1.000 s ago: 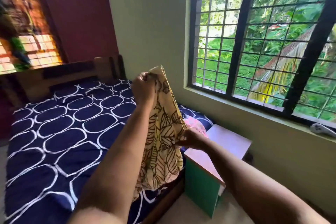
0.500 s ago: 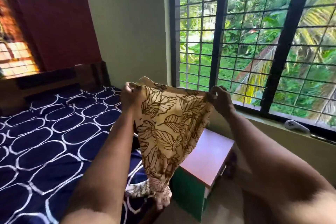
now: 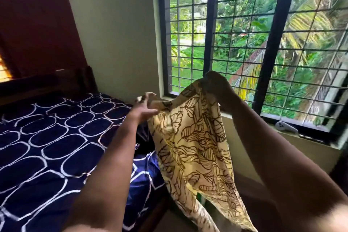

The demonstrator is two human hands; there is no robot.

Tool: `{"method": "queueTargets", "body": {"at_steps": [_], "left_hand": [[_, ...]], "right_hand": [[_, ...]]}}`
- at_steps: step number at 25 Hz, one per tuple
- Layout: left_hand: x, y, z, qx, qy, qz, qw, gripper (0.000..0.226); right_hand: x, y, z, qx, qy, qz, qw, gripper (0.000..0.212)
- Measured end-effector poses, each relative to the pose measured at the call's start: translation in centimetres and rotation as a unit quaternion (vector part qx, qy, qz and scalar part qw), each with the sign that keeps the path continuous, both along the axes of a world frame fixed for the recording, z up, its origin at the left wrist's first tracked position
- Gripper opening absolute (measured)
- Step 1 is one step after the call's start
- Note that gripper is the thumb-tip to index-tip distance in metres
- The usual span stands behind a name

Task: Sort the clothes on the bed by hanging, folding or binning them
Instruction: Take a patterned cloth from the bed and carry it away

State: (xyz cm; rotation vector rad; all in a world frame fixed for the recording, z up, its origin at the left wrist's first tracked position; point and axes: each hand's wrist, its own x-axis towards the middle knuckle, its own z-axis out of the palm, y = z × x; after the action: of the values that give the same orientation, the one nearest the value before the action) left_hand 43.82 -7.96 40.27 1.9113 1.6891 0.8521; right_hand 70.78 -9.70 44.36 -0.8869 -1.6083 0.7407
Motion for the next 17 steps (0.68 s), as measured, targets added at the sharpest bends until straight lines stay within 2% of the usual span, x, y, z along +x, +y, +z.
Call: {"method": "queueTargets", "body": {"at_steps": [1, 2, 4, 6, 8, 12, 14, 17], "left_hand": [[0.6, -0.3, -0.1, -0.002, 0.027, -0.070, 0.997, 0.078], [1.6, -0.6, -0.1, -0.002, 0.015, -0.148, 0.989, 0.083], [3.8, -1.3, -0.4, -0.035, -0.084, -0.264, 0.960, 0.076], [5.9, -1.3, -0.8, -0.097, -0.202, -0.310, 0.924, 0.060], [7.2, -0.6, -1.6, -0.108, -0.227, -0.338, 0.907, 0.046], [8.3, 0.4, -2.9, -0.096, -0.270, -0.321, 0.903, 0.015], [8.6, 0.0, -2.4, -0.071, -0.312, -0.313, 0.894, 0.011], [8.3, -0.5, 0.5, -0.060, -0.411, -0.261, 0.871, 0.012]], "right_hand": [[-0.2, -0.1, 0.4, 0.017, -0.013, 0.017, 1.000, 0.015], [-0.5, -0.3, 0.6, 0.030, -0.056, 0.015, 0.998, 0.015], [-1.2, -0.4, 1.0, 0.050, -0.142, 0.017, 0.988, 0.017], [-1.3, -0.5, 0.9, 0.031, -0.152, 0.025, 0.988, 0.026], [-0.6, -0.9, 0.5, 0.007, -0.101, 0.034, 0.994, 0.028], [2.0, -1.9, 1.1, -0.040, 0.027, 0.102, 0.994, 0.022], [3.2, -2.0, 1.1, -0.060, 0.032, 0.118, 0.991, 0.018], [4.2, -1.8, -0.4, -0.089, -0.014, 0.109, 0.990, 0.011]]}}
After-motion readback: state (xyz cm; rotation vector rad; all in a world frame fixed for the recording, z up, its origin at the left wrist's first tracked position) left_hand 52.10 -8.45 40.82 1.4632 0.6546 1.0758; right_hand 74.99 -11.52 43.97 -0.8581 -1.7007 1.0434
